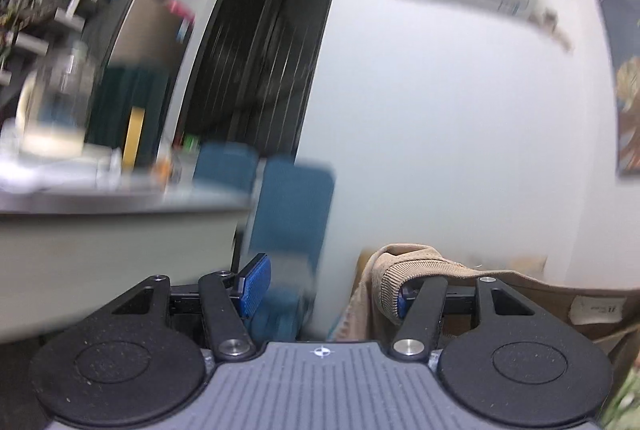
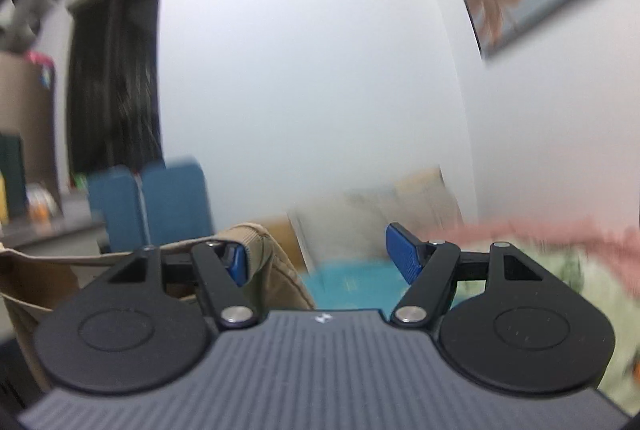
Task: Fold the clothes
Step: 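Lift the T-shirt with both grippers and shake it out above the bed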
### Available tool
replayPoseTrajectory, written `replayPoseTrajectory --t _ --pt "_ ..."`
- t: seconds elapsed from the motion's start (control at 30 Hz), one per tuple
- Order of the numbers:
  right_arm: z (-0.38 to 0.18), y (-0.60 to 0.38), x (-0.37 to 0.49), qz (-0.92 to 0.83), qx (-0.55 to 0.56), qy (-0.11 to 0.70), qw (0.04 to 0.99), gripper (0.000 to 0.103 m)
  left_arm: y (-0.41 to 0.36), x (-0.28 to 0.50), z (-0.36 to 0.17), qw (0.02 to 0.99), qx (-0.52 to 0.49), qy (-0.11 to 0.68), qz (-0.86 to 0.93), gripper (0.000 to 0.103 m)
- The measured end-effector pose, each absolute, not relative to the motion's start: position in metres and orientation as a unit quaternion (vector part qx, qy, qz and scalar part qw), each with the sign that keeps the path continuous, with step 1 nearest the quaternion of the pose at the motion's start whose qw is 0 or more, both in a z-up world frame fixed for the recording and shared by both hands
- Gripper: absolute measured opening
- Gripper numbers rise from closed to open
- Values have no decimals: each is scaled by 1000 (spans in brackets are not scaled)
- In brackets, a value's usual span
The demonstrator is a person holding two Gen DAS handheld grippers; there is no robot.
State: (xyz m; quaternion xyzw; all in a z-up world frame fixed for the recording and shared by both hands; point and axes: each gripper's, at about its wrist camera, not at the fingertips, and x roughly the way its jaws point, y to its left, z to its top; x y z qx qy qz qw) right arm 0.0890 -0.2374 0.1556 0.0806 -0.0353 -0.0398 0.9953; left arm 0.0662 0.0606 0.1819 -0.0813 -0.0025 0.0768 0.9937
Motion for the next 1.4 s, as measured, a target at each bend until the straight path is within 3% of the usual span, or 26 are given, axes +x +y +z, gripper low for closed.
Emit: replayPoseTrajectory --t 0.3,0.5,0.63,0.9,1.1,1.4 --pt "326 -245 -35 -2 103 -128 987 70 54 -35 355 993 -76 -86 27 62" --pt "378 -251 -109 -5 90 -149 985 70 39 -114 415 992 -62 -110 17 62" --pt "388 -260 -123 -15 97 -141 985 73 23 -127 431 994 -59 -92 4 66" --pt "335 -271 -11 -40 81 -33 995 72 13 8 355 996 -86 33 13 66" --pt "268 -280 126 -47 51 30 997 72 9 150 259 988 -126 72 44 66" --pt "120 -318 353 -71 30 93 993 71 -14 384 92 985 -65 137 78 71"
